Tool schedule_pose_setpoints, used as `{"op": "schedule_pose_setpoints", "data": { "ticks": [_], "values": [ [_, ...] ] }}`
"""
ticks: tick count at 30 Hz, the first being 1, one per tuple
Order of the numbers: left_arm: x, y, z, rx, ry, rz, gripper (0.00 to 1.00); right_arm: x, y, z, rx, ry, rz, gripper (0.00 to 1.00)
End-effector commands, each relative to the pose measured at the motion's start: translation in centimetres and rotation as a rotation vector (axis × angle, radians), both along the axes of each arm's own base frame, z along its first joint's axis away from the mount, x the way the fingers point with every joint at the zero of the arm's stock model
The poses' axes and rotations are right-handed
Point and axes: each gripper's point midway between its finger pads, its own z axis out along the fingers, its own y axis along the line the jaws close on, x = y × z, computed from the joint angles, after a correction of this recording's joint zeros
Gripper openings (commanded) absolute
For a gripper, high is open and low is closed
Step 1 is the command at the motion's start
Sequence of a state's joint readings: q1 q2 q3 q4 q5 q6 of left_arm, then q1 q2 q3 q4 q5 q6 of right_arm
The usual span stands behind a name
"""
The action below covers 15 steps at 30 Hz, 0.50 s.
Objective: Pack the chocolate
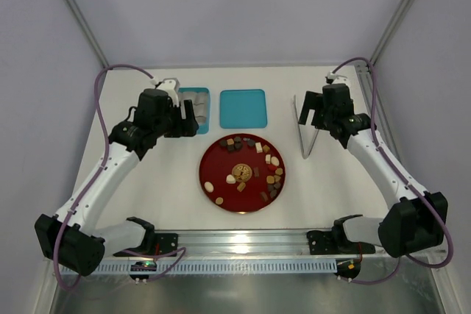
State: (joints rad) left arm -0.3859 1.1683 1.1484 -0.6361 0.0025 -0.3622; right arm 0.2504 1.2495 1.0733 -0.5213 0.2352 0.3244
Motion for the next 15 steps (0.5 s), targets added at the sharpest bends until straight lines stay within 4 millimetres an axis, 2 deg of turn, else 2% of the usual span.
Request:
{"op": "schedule_pose_setpoints", "data": {
  "ticks": [1, 2, 4, 5, 7, 9, 15],
  "values": [
    [0.4, -0.6, 0.6, -0.025, -0.031, -0.020, 0.77, 1.8, -0.7, -1.1, 0.041, 0.007, 0.024, 1.00],
    [0.4, -0.5, 0.4, -0.021, -0.029, -0.019, 0.77, 2.1, -0.5, -2.8, 0.053, 0.055, 0.043, 1.00],
    [0.3, -0.4, 0.4, -0.018, -0.032, -0.019, 0.77, 2.6, -1.2, -4.5, 0.033, 0.094, 0.042, 1.00],
    [0.3, -0.4, 0.4, -0.017, -0.031, -0.020, 0.77, 2.8, -1.4, -6.2, 0.018, 0.138, 0.038, 1.00],
    [0.3, -0.3, 0.2, -0.010, -0.032, -0.017, 0.77, 3.4, -1.8, -7.2, 0.019, 0.159, 0.023, 1.00],
    [0.3, -0.3, 0.1, -0.012, -0.028, -0.018, 0.77, 3.9, -1.5, -9.0, 0.040, 0.204, 0.030, 1.00],
    [0.2, -0.5, 0.1, -0.016, -0.024, -0.028, 0.77, 4.7, -1.2, -12.0, 0.043, 0.257, 0.024, 1.00]
  ]
}}
